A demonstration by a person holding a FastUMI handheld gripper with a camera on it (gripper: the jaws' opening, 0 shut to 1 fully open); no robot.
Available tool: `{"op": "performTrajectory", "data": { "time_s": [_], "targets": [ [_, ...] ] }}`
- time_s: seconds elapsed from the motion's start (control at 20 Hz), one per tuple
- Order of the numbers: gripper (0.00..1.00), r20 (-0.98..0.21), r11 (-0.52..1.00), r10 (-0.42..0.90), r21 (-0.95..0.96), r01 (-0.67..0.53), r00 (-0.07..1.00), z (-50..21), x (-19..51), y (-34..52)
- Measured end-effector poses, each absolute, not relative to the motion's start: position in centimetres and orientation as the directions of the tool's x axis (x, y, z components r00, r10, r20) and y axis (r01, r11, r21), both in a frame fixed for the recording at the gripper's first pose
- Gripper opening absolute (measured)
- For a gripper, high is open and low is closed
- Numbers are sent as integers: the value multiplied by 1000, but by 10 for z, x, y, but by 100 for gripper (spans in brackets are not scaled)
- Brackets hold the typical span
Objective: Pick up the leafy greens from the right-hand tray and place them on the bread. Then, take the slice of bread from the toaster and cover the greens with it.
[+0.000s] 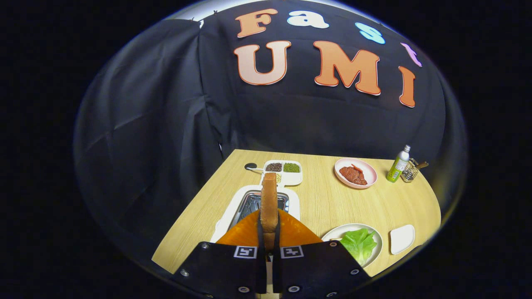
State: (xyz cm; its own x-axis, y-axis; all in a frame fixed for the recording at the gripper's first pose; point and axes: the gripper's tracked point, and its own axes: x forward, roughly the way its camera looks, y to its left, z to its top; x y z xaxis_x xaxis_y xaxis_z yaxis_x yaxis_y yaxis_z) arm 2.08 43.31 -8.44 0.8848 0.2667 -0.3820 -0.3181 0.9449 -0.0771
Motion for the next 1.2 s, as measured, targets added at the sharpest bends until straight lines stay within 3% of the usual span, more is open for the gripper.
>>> {"op": "performTrajectory", "data": {
  "time_s": [0.5, 1.2],
  "targets": [
    [6, -316, 953, 279, -26, -302, 907, -41, 18, 393],
    [6, -394, 968, 233, 8, -251, 889, -91, 21, 289]
  ]
}}
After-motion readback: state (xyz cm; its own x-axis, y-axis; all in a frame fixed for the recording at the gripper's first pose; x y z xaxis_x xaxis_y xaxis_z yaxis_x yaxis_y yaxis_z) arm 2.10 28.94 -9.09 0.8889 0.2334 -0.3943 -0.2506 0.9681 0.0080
